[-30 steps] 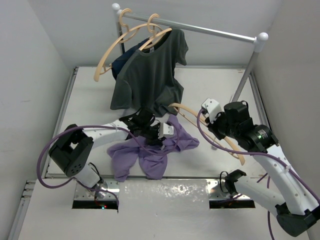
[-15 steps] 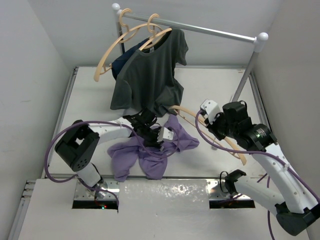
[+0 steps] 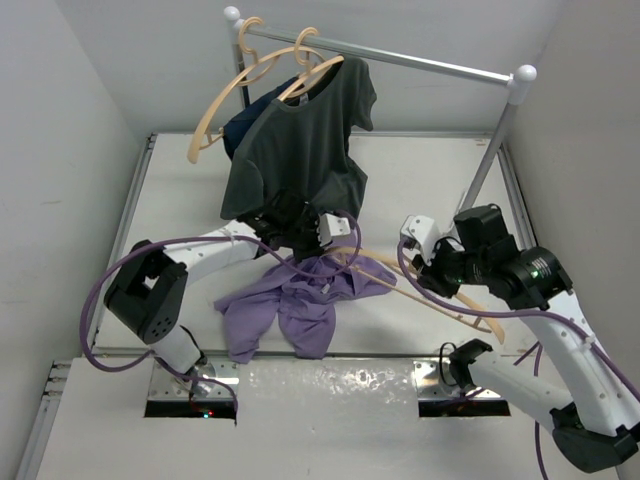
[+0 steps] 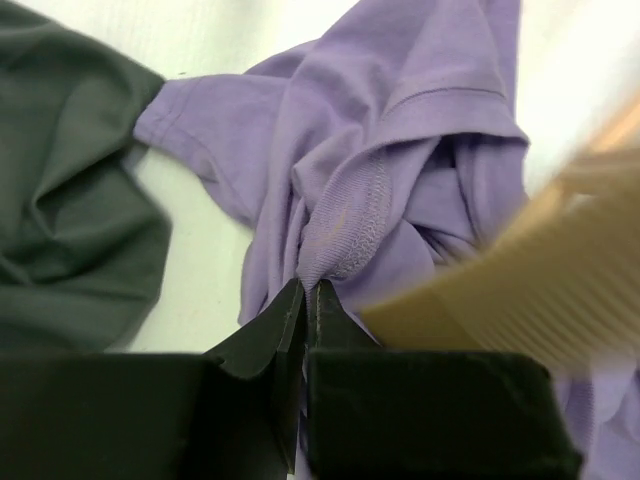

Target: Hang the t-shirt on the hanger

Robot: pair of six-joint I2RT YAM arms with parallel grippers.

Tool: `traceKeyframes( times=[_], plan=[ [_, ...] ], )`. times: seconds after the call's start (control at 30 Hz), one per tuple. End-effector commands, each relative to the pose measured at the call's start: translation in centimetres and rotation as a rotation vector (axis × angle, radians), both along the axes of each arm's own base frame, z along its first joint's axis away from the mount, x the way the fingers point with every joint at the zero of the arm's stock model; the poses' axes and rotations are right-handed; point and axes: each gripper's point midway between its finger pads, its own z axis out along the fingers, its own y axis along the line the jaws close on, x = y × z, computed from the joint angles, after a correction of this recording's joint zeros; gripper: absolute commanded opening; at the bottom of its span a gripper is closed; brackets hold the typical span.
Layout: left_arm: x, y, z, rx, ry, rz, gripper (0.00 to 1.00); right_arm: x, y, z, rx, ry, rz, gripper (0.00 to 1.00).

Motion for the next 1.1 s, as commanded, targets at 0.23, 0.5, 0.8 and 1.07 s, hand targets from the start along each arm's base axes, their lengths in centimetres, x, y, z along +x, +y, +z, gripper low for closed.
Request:
traceKeyframes(
  times=[0.23, 0.5, 0.8, 1.07],
  plan=[
    [2.9, -0.2, 3.5, -0.047, -0.148, 0.079, 0.00, -1.7, 0.7, -1.0, -0.012, 0.130, 0.084, 0.00],
    [0.1, -0.3, 4.3, -0.088, -0.123, -0.018, 0.00, 3.4, 1.6, -1.2, -0.030, -0.006, 0.038, 0.00],
    [2.1, -2.3, 9.0, -0.216, -0.200, -0.006, 0.00, 2.0, 4.1, -2.2, 0.048, 0.112, 0.162, 0.00],
    [1.4, -3.4, 11.4, -0.258, -0.196, -0.067, 0.00, 1.6, 5.1, -4.5, -0.034, 0.130, 0.197, 0.00]
  ],
)
